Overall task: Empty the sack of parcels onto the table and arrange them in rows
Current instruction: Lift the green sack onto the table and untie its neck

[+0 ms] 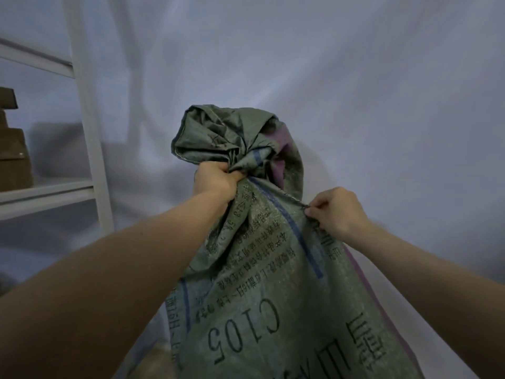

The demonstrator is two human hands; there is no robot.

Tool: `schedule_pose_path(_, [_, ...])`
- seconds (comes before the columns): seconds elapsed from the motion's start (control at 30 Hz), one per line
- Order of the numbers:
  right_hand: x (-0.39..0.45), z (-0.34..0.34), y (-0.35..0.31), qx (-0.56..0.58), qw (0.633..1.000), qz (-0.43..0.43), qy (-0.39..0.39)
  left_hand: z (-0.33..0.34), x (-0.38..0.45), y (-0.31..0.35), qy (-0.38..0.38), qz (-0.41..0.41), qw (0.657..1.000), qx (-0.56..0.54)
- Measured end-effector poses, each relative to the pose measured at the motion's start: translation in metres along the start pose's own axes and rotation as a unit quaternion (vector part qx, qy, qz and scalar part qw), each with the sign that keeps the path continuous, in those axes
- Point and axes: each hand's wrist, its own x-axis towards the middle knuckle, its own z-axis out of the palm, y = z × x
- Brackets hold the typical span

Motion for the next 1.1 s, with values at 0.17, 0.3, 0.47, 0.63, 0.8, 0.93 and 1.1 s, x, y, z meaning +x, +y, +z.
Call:
schedule_pose_path(0.17, [-0.004, 0.0, -0.014, -0.075, 0.988, -0.112, 0.076, -0.001, -0.006, 0.002, 0.011, 0.072, 0.987, 0.145])
schedule_pose_path(0.3, [0.004, 0.01, -0.025, -0.045, 0.982, -0.153, 0.105, 0.009, -0.02, 0.007, -0.001, 0.124, 0.968, 0.219])
schedule_pose_path(0.47, [0.003, 0.02, -0.019, -0.128, 0.953, -0.228, 0.151, 0.004, -0.023, -0.006, -0.013, 0.105, 0.963, 0.249])
schedule_pose_path(0.63, [0.001, 0.021, -0.025, -0.274, 0.844, -0.369, 0.277, 0.003, -0.027, -0.009, -0.052, 0.12, 0.95, 0.285])
schedule_pose_path(0.8, [0.007, 0.016, -0.027, -0.296, 0.792, -0.46, 0.272, 0.008, -0.034, -0.018, -0.137, 0.112, 0.955, 0.24])
schedule_pose_path(0.93, [0.016, 0.009, -0.023, -0.294, 0.793, -0.479, 0.233, 0.007, -0.046, -0.018, -0.229, 0.042, 0.969, 0.079])
schedule_pose_path(1.1, [0.014, 0.014, -0.024, -0.291, 0.824, -0.433, 0.22, 0.014, -0.064, -0.017, -0.225, 0.136, 0.94, 0.219])
